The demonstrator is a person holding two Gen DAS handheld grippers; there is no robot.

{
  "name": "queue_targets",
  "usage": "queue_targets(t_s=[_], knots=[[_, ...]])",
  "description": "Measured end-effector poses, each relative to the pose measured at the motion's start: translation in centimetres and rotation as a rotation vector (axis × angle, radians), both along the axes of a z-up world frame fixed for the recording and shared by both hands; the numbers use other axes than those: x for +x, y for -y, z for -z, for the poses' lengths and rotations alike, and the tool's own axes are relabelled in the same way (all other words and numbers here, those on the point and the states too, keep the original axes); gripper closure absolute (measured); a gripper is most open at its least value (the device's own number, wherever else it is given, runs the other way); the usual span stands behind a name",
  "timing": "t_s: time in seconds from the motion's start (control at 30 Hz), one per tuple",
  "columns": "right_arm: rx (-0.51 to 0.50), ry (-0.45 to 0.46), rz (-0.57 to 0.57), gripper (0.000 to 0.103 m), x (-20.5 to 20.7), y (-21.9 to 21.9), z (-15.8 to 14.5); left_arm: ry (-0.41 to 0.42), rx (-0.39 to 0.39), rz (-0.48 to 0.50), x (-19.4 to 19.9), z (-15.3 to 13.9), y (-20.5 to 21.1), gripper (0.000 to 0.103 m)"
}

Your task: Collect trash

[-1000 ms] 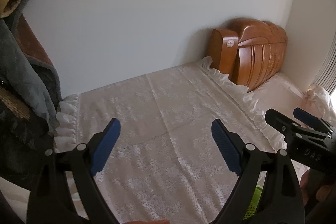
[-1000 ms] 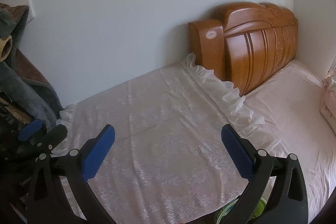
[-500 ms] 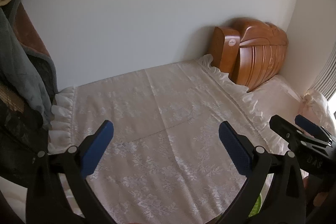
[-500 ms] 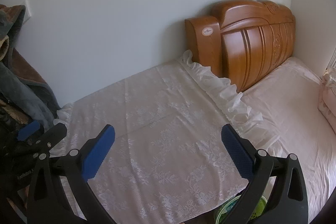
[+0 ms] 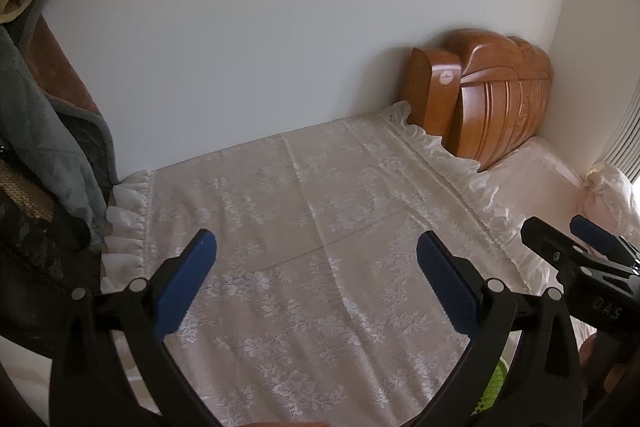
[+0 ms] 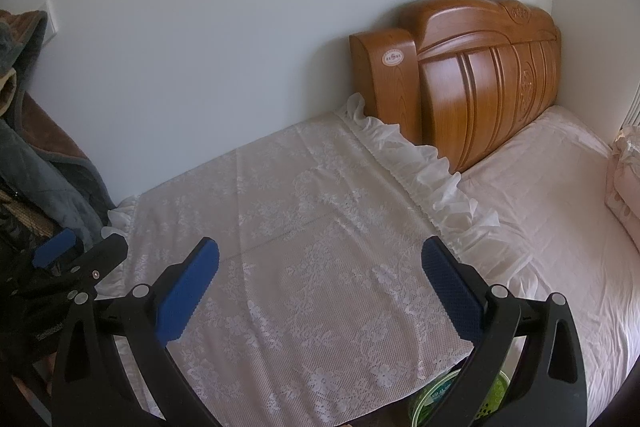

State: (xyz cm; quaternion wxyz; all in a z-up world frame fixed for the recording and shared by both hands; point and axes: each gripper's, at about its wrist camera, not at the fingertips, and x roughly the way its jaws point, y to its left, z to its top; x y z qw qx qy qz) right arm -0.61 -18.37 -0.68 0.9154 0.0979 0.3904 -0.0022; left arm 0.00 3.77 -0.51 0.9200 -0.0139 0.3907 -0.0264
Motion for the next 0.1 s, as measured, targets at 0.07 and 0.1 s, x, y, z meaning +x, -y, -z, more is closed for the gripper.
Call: queue_targets(t_s=[0.07,0.1], knots=[[0.001,-0.001,0.000,0.002,-0.09,0.09,0.00,0.006,0.009,-0.002,-0.03,-0.04,-0.01,0.007],[0.001,-0.002,-0.001,0.002,-0.12,0.08,0.04,0.008,0.012,-0.002,-0.08,-0.05,-0.02,0.007]])
